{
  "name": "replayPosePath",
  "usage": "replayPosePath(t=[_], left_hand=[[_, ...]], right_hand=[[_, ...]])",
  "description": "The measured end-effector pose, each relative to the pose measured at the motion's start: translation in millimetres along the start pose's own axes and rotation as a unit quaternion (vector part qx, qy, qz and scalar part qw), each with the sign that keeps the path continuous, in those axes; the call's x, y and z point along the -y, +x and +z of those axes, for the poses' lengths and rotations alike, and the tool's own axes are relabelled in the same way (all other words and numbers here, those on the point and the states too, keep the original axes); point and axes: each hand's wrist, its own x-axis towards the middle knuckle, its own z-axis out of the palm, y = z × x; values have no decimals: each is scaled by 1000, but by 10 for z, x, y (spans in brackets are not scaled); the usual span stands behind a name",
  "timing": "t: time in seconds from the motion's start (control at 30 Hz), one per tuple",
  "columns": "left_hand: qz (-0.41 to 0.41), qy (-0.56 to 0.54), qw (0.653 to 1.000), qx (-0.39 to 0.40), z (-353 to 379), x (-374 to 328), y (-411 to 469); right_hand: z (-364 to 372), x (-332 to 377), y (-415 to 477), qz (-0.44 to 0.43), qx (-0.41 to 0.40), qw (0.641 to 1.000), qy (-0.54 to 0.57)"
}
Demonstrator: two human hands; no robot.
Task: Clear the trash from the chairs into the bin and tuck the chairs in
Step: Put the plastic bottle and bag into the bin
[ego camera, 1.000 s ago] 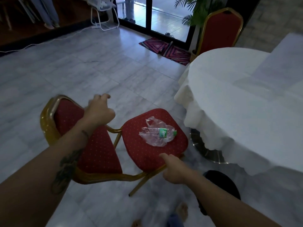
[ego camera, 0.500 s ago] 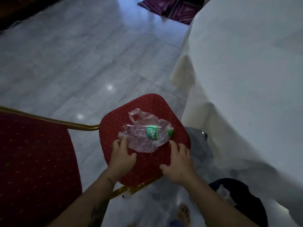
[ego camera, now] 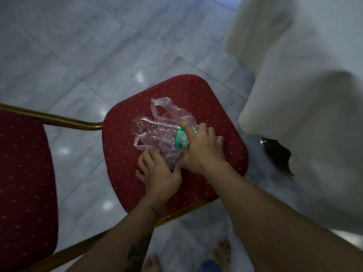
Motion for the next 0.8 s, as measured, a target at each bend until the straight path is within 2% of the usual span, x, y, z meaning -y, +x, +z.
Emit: replayPosePath(t=[0.1, 0.33, 0.4, 0.47, 0.53, 0.63, 0.8], left_hand=[[21, -10, 999, 31, -105, -71, -9], [78, -41, 994, 63, -294, -7, -43], [66, -80, 992, 72, -341, 28, -87], [20, -136, 984, 114, -379, 10, -196], [-36, -205, 961, 182, -398, 13, -330], [-92, -283, 914, 274, -418, -8, -580], [-57, -229, 884, 404, -231, -150, -1180]], right_hand=[[14, 13, -92, -1, 9, 1000, -7], [31, 36, -484, 57, 70, 987, 132], [100, 36, -652, 75, 62, 985, 142], [170, 25, -835, 118, 60, 976, 171], [228, 29, -1027, 159, 77, 952, 250], [262, -3, -1460, 216, 76, 896, 381], [376, -244, -2507, 302, 24, 843, 444]])
